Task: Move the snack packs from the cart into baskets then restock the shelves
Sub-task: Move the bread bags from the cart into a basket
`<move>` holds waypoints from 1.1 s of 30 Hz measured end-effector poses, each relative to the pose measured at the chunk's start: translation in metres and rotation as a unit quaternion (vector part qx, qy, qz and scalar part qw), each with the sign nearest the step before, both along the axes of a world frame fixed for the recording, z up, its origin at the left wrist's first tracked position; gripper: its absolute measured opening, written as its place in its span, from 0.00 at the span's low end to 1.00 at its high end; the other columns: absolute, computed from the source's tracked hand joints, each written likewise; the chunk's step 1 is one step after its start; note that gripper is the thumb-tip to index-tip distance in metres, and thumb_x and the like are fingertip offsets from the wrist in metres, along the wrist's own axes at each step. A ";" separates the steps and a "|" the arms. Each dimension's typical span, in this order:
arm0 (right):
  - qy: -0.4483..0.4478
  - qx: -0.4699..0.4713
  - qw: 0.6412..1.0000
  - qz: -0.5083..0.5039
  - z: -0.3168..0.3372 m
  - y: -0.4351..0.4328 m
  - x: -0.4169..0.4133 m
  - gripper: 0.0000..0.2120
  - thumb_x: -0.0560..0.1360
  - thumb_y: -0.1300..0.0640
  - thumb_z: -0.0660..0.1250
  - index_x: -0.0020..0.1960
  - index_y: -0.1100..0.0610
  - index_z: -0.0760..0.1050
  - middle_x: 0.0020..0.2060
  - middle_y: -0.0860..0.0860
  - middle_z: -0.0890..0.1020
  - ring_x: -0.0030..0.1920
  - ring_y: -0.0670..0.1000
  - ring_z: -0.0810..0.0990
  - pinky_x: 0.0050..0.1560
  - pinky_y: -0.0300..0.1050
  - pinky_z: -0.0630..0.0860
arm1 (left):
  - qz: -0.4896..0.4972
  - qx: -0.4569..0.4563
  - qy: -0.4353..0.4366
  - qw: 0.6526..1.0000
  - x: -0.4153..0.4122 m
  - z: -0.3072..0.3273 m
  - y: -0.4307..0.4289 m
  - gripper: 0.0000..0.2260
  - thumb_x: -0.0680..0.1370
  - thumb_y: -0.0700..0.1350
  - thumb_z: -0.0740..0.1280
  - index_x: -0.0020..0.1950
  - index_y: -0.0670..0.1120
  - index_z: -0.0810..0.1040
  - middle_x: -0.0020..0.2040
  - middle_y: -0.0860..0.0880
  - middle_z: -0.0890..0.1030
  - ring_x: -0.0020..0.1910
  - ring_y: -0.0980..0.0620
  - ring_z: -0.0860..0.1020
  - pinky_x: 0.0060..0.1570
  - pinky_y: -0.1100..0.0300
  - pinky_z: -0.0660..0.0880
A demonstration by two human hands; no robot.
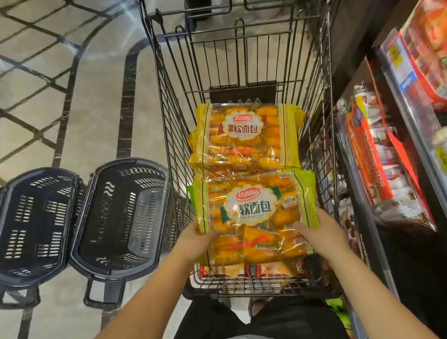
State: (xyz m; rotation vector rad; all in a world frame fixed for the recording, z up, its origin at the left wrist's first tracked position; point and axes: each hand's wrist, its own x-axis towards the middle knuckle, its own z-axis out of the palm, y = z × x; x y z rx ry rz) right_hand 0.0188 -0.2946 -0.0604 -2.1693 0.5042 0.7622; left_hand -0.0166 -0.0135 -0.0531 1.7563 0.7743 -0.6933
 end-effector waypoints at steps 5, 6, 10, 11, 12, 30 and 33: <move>-0.051 0.045 0.998 0.003 0.034 -0.008 0.007 0.30 0.77 0.46 0.71 0.76 0.54 0.68 0.70 0.50 0.75 0.70 0.55 0.74 0.67 0.56 0.73 | -0.023 -0.022 -0.037 0.999 0.001 0.030 0.017 0.18 0.80 0.52 0.72 0.68 0.51 0.77 0.59 0.53 0.84 0.55 0.56 0.82 0.60 0.53 0.77; -0.062 0.063 0.996 -0.001 0.041 -0.007 0.010 0.28 0.76 0.44 0.72 0.73 0.51 0.71 0.67 0.48 0.78 0.67 0.54 0.77 0.64 0.55 0.76 | -0.017 -0.025 -0.049 0.998 0.002 0.037 0.021 0.16 0.80 0.52 0.72 0.66 0.52 0.78 0.58 0.54 0.85 0.55 0.56 0.83 0.62 0.51 0.78; -0.142 0.083 0.986 0.016 0.066 0.004 0.025 0.31 0.74 0.36 0.70 0.70 0.54 0.73 0.63 0.47 0.79 0.65 0.52 0.76 0.66 0.53 0.73 | 0.032 -0.054 -0.092 0.994 -0.009 0.060 0.040 0.14 0.80 0.52 0.72 0.64 0.53 0.80 0.58 0.53 0.86 0.57 0.52 0.84 0.61 0.46 0.79; -0.163 0.075 0.983 0.027 0.072 0.009 0.031 0.32 0.73 0.33 0.69 0.66 0.55 0.75 0.60 0.48 0.81 0.63 0.52 0.77 0.66 0.51 0.73 | 0.049 -0.063 -0.105 0.991 -0.014 0.064 0.045 0.14 0.80 0.52 0.72 0.64 0.54 0.80 0.58 0.53 0.86 0.58 0.52 0.84 0.61 0.46 0.79; -0.180 0.068 0.981 0.026 0.074 0.014 0.037 0.40 0.69 0.27 0.68 0.68 0.56 0.75 0.62 0.50 0.81 0.64 0.53 0.77 0.68 0.53 0.73 | 0.068 -0.068 -0.117 0.988 -0.019 0.068 0.051 0.13 0.80 0.51 0.72 0.64 0.54 0.80 0.58 0.53 0.86 0.58 0.52 0.84 0.61 0.46 0.79; -0.233 0.070 0.941 0.237 0.100 0.314 0.044 0.11 0.77 0.54 0.72 0.59 0.53 0.84 0.51 0.49 0.86 0.50 0.50 0.83 0.52 0.46 0.79 | 0.350 -0.091 -0.134 0.922 -0.138 0.090 0.264 0.09 0.81 0.50 0.70 0.60 0.50 0.83 0.55 0.49 0.87 0.59 0.47 0.84 0.69 0.42 0.74; -0.223 0.052 0.937 0.265 0.095 0.381 0.037 0.08 0.78 0.56 0.71 0.56 0.52 0.84 0.42 0.44 0.84 0.40 0.40 0.79 0.36 0.27 0.70 | 0.398 -0.104 -0.118 0.904 -0.154 0.078 0.315 0.07 0.83 0.45 0.67 0.57 0.47 0.83 0.53 0.45 0.87 0.56 0.44 0.85 0.65 0.44 0.77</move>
